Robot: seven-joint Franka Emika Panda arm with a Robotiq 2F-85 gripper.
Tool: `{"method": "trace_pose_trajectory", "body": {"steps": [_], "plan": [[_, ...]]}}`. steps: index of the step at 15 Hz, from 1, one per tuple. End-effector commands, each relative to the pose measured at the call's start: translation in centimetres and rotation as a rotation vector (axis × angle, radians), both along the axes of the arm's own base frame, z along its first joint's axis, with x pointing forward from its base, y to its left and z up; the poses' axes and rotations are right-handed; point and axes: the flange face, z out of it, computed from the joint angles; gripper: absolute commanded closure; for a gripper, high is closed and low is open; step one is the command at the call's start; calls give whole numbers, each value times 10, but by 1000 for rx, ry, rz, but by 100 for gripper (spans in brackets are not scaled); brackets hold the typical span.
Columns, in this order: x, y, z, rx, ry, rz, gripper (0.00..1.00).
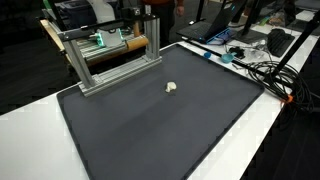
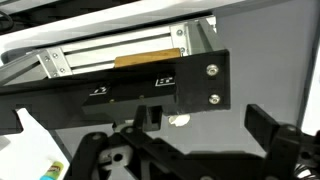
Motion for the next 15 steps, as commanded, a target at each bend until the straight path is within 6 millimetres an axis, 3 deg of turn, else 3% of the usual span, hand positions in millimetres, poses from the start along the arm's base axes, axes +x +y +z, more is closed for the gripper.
{"method": "trace_pose_trajectory", "body": {"steps": [1,5,8,9,10,15], "plan": [[0,-2,2,1,-7,-6,0],[-11,-33,8,-100,-32,73,0],[-13,-51,6,-77,-55,169,0],[-10,-58,5,-52,-57,112,0],[-5,-45,8,-70,-28,116,0],[-5,-54,6,-65,-32,105,0]]}}
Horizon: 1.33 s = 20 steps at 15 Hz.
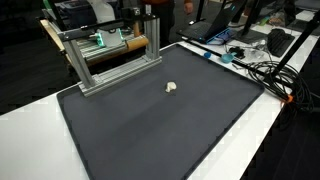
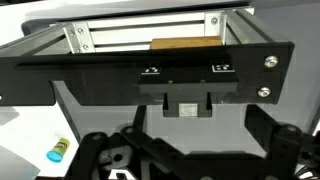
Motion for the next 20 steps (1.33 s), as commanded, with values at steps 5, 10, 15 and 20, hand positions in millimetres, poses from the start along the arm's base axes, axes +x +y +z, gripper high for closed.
{"method": "trace_pose_trajectory", "body": {"steps": [5,10,15,20], "plan": [[3,3,-4,-27,-1,19,0],[6,4,-2,-1,-19,14,0],[14,-4,-10,16,-12,32,0],[15,-12,-19,32,1,47,0]]}}
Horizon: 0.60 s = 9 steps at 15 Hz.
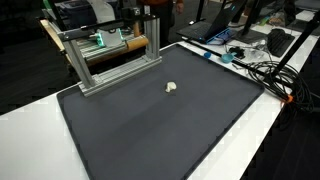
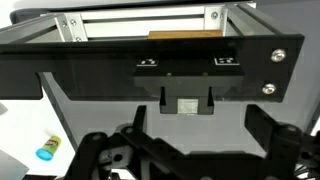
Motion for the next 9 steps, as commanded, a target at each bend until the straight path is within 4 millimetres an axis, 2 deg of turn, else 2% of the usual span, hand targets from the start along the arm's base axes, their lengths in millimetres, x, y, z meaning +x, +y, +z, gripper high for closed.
{"method": "trace_pose_trajectory", "body": {"steps": [1,4,9], "plan": [[3,-11,-8,28,3,14,0],[5,-18,-14,53,5,-2,0],[11,-14,-19,54,6,-23,0]]}}
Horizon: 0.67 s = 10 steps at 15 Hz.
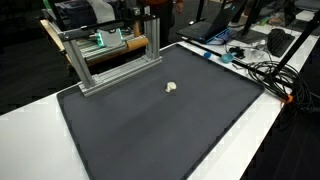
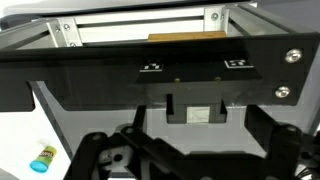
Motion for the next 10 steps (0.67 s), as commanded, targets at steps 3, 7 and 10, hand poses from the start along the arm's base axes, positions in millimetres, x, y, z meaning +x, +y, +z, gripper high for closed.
{"method": "trace_pose_trajectory", "body": {"steps": [3,7,10], "plan": [[4,0,-5,19,12,2,0],[3,4,-6,31,16,28,3],[2,9,-7,49,31,46,9]]}}
